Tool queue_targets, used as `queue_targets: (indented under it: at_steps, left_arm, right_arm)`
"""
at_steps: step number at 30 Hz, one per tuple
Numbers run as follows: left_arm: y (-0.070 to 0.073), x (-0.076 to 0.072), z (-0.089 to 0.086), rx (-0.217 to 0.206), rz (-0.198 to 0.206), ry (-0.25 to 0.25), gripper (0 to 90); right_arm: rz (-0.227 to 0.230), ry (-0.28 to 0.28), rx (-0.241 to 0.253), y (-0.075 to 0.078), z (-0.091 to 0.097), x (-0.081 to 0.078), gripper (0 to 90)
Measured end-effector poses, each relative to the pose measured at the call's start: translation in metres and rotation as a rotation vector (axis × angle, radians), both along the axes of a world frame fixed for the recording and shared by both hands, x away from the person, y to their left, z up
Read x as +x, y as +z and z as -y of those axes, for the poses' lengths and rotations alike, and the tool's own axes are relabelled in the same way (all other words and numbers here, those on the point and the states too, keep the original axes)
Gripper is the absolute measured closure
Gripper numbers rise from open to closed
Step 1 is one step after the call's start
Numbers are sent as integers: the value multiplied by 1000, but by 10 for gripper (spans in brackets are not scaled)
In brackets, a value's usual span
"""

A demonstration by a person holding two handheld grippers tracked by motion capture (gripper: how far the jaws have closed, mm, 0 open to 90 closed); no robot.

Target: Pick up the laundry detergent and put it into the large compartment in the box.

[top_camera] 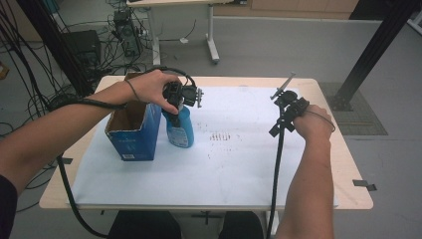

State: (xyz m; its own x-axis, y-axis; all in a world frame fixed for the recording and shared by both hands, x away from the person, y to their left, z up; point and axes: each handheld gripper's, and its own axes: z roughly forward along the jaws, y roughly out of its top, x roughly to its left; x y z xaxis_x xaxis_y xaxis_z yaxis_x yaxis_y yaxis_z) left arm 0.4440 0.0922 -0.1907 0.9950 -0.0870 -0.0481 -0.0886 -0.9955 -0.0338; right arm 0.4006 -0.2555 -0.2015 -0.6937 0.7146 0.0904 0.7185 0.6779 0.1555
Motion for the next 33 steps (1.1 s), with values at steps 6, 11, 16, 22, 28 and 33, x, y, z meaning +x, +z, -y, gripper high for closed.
queue_targets:
  at_steps: [6, 11, 16, 22, 28, 33]
  left_arm:
    - [0, 0, 0, 1, 0, 0, 348]
    - [0, 0, 0, 0, -1, 3, 348]
    - [0, 0, 0, 1, -1, 9, 349]
    - [0, 1, -1, 0, -1, 10, 349]
    - [0, 0, 0, 2, 1, 11, 350]
    - [0, -1, -2, -4, 2, 16, 351]
  right_arm:
    - [4, 1, 0, 0, -1, 0, 38]
    - [7, 4, 5, 1, -1, 0, 37]
    - [2, 6, 1, 0, -1, 1, 38]
    - [4, 6, 2, 1, -2, 1, 38]
    - [8, 6, 3, 3, -2, 0, 38]
    - [10, 4, 3, 4, -2, 0, 37]
